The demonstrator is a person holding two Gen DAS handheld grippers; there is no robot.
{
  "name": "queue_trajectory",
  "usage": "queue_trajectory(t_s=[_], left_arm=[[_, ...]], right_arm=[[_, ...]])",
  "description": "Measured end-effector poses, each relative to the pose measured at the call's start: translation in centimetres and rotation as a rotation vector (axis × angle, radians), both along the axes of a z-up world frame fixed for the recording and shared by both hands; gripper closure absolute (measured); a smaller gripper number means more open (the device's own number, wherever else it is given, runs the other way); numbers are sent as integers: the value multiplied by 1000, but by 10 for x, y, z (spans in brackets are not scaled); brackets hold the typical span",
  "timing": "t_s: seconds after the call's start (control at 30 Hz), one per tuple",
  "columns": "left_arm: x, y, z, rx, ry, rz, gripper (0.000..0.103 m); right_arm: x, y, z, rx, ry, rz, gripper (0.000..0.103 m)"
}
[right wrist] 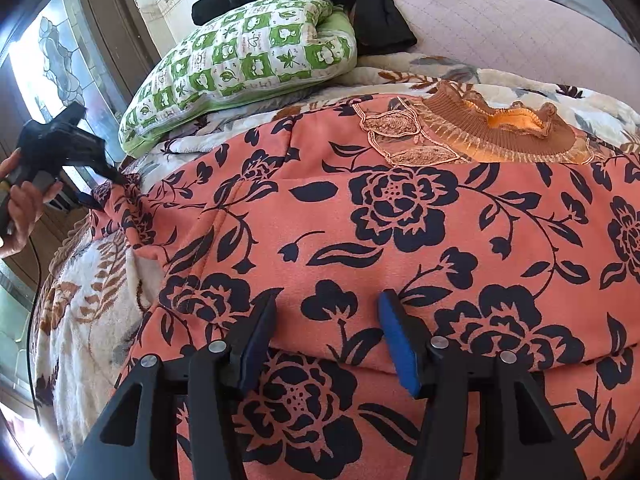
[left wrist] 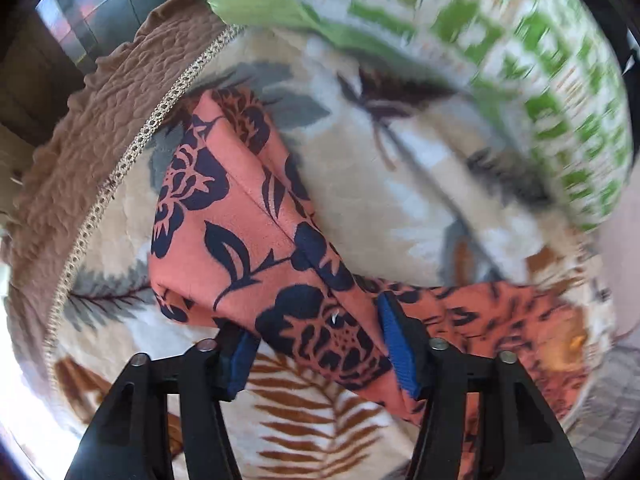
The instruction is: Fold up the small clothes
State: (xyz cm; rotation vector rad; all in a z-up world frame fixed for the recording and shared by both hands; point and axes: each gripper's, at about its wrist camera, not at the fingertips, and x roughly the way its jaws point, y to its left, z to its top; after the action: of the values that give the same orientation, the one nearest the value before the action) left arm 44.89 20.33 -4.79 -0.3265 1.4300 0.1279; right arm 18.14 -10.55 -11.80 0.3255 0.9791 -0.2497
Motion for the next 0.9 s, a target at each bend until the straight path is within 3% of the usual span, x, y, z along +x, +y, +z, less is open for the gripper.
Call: queue_trajectory(t_s=[0.03,0.07,0.1,0.27,0.37,0.43,0.53,0.67,0.73,0.83,0.9], left_arm=[[2,-2,-4,27,24,-12,66],[1,-3,-10,63,58,-30,85],[-4,-1,-11,70,74,-33,88],[-81,35,19,-106,-82,23,86],[-137,56,3,-155,-49,36,85],[-170,68,-10,-245,-48,38,84],[-203,91,-4,-316,-142,92,80],[-233,137,33,-257,-333,257,75],[-239,152,51,-197,-360,317,70],[-231,131,73,-146,-354,217,65],[-210,107,95,-51,-336,87,50]], right_arm=[[0,0,0,2,-1,0,47],[0,0,0,2,-2,0,47],[-1,0,0,5,-4,0,46],[-2,-2,1,19,-11,-3,46],[-2,-2,1,16,-11,-3,46],[-2,-2,1,12,-10,-3,46],[-3,-1,1,5,-8,-4,46],[-3,1,1,-2,-3,-3,46],[-2,1,1,-3,-3,-2,46],[-2,0,1,-1,-3,-2,46],[-2,1,1,-2,-3,-2,46]])
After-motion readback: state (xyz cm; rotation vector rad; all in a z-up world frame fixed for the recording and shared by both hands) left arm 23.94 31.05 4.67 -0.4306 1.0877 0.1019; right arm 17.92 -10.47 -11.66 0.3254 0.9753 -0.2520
